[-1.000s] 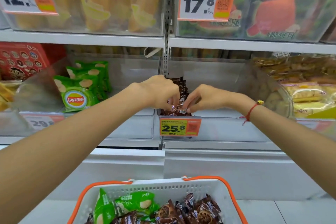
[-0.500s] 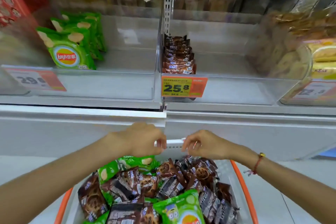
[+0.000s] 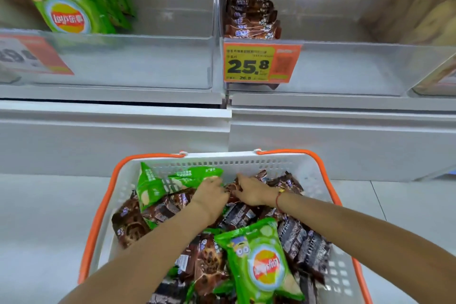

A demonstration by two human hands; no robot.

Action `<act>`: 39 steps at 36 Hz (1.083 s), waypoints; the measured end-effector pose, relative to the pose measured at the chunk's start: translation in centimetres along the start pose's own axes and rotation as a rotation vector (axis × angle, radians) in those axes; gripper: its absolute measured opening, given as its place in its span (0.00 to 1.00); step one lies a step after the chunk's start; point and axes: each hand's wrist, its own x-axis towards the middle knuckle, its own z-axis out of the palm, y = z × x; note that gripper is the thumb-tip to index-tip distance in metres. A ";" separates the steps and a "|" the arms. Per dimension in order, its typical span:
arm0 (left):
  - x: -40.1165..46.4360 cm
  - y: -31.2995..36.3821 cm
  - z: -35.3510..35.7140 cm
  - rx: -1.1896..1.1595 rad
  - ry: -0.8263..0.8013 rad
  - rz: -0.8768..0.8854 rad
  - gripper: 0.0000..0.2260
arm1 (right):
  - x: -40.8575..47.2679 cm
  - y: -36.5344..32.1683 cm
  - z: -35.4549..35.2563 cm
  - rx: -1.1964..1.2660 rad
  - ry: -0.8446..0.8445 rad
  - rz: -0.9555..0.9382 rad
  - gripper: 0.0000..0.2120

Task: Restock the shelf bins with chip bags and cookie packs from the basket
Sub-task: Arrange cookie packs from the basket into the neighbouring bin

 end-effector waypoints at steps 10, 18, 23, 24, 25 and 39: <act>-1.9 -1.9 -4.2 -0.433 0.032 -0.133 0.10 | -1.3 0.7 -2.9 0.314 -0.012 0.002 0.11; -5.8 -5.2 -12.5 -0.702 0.291 -0.149 0.16 | -10.2 -1.9 -13.5 0.343 0.057 -0.272 0.08; -8.4 -6.8 -17.8 -0.803 0.443 -0.019 0.13 | -15.1 -4.6 -19.2 0.270 0.239 -0.431 0.10; -8.8 -7.1 -18.8 -0.829 0.497 -0.012 0.12 | -16.0 -5.0 -20.2 0.249 0.272 -0.451 0.10; -9.2 -7.4 -19.7 -0.843 0.549 -0.009 0.13 | -16.9 -5.4 -21.0 0.220 0.303 -0.468 0.10; -10.1 -13.7 -32.1 -0.752 0.755 -0.084 0.10 | -18.5 -8.7 -31.6 0.339 0.539 -0.547 0.14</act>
